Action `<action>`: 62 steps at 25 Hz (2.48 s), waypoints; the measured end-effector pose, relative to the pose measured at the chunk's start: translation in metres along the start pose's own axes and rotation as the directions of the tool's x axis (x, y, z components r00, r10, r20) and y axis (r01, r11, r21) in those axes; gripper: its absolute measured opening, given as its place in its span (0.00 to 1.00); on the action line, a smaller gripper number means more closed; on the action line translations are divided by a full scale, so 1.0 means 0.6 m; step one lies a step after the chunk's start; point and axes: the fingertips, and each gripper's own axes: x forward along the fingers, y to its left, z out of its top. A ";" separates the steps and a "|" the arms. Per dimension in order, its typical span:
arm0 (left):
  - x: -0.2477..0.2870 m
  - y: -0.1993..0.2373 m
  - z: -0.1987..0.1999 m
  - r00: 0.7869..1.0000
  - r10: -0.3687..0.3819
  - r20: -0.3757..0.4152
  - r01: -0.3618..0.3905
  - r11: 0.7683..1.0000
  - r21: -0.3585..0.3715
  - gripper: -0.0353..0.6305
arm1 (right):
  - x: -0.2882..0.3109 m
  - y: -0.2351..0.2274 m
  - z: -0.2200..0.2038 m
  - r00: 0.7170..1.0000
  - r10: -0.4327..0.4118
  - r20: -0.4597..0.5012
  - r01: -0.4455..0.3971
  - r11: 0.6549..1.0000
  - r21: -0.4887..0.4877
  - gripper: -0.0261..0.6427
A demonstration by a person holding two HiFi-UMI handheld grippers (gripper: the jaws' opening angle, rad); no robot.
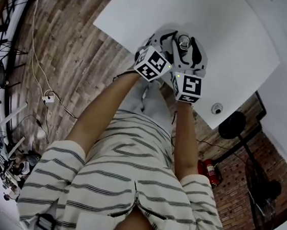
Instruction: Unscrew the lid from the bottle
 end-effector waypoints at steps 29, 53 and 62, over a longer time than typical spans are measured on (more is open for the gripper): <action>0.002 -0.004 0.001 1.000 -0.012 -0.002 0.012 1.000 0.009 0.54 | -0.011 0.022 -0.004 0.685 0.693 -0.225 -0.728 0.637 -0.254 0.41; 0.001 -0.001 0.001 1.000 -0.007 0.000 0.007 1.000 0.004 0.54 | -0.008 0.005 -0.002 0.990 0.133 0.037 -0.134 0.991 0.020 0.51; -0.001 -0.004 0.005 1.000 -0.006 -0.001 0.006 1.000 0.006 0.54 | 0.005 0.003 -0.002 0.999 0.042 0.002 -0.041 0.996 -0.082 0.43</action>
